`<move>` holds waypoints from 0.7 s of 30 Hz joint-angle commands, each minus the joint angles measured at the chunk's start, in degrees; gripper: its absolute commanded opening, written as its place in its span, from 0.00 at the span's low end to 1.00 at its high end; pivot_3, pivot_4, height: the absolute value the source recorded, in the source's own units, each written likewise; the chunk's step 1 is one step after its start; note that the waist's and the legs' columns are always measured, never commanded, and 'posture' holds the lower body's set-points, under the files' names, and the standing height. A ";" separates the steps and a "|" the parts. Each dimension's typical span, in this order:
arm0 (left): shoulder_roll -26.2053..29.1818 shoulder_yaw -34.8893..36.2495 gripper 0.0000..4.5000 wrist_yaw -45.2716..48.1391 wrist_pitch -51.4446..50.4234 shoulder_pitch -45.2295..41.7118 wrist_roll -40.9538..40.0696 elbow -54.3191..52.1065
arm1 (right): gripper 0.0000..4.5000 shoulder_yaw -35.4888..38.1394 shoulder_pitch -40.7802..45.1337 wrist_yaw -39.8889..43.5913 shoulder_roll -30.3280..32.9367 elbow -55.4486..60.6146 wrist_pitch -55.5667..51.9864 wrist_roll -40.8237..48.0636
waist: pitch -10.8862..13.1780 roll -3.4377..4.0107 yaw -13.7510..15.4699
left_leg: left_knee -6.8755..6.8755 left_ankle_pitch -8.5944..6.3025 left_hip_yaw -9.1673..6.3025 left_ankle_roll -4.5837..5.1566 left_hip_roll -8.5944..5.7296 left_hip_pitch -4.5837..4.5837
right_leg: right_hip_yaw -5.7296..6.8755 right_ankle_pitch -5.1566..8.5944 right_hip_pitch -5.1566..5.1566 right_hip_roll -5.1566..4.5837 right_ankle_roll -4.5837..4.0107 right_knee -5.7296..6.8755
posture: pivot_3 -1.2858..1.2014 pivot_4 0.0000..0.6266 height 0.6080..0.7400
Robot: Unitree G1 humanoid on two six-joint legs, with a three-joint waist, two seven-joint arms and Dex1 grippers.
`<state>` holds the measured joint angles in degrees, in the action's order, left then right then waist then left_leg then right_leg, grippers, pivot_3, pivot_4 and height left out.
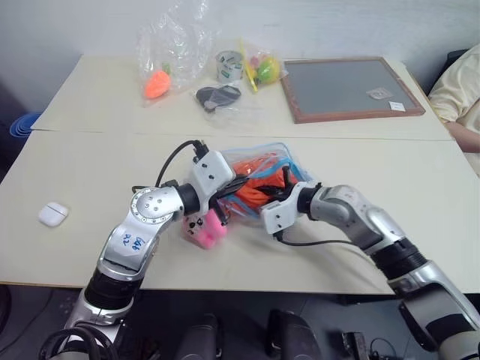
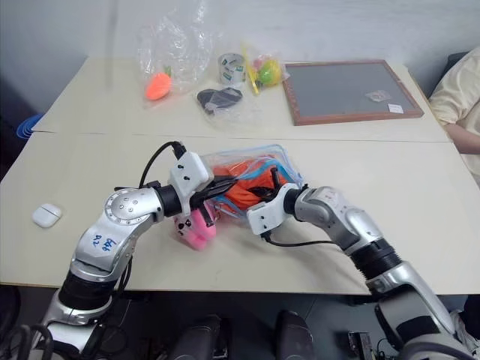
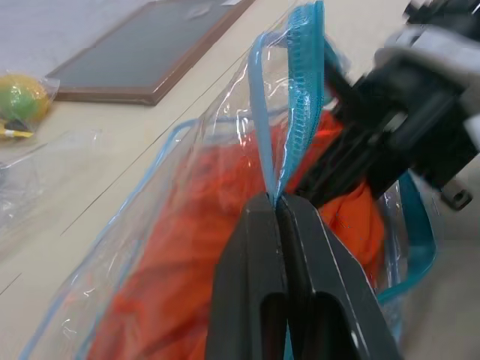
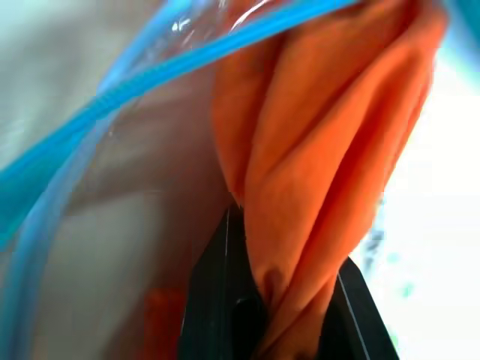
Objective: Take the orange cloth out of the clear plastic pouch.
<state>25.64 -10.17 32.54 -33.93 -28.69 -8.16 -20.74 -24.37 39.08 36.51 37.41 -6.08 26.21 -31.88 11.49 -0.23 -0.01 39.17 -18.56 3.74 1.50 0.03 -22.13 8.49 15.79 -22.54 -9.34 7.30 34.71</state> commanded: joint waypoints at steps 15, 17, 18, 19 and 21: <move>3.69 0.09 0.00 3.45 7.61 -1.49 3.29 7.27 | 0.01 10.56 -7.06 24.39 33.10 3.95 15.99 30.03 | 0.03 0.03 0.53 | 0.01 -0.01 0.02 0.06 -0.04 -0.02 | 0.06 -0.01 0.04 -0.07 0.02 -0.07 | 0.52 0.24 1.00; 5.58 -0.46 0.00 6.43 8.66 -0.08 2.23 5.74 | 0.01 14.20 -5.92 29.99 38.50 0.28 9.82 36.18 | 0.04 0.05 0.50 | 0.01 -0.01 0.03 0.07 -0.03 -0.01 | 0.06 -0.01 0.05 -0.07 0.02 -0.08 | 0.52 0.24 1.00; 6.24 -0.63 0.00 7.76 8.95 0.54 1.63 4.78 | 0.01 16.08 -5.90 33.71 40.73 -0.67 5.04 40.87 | 0.05 0.08 0.51 | 0.01 -0.01 0.04 0.07 -0.02 0.01 | 0.05 -0.01 0.04 -0.08 0.02 -0.07 | 0.52 0.24 1.00; 6.79 -0.66 0.00 8.96 9.36 1.08 1.14 3.98 | 0.01 17.68 -5.68 36.90 42.22 -1.46 0.08 44.86 | 0.06 0.09 0.51 | 0.00 -0.01 0.03 0.07 -0.01 0.00 | 0.06 -0.01 0.04 -0.08 0.02 -0.08 | 0.52 0.24 1.00; 7.72 -0.68 0.00 10.82 10.09 1.73 0.68 2.82 | 0.01 19.94 -4.31 41.98 43.31 -4.00 -6.34 49.52 | 0.06 0.10 0.42 | -0.01 -0.01 0.02 0.07 0.03 0.00 | 0.09 -0.01 0.04 -0.07 0.01 -0.09 | 0.52 0.24 1.00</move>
<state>32.77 -11.14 41.58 -25.38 -26.98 -6.33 -14.59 -7.46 33.58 74.66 79.59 -9.58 24.56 12.41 11.55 -0.14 0.40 39.16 -18.57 3.76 1.57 0.06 -22.13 8.58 15.78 -22.50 -9.40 7.31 34.61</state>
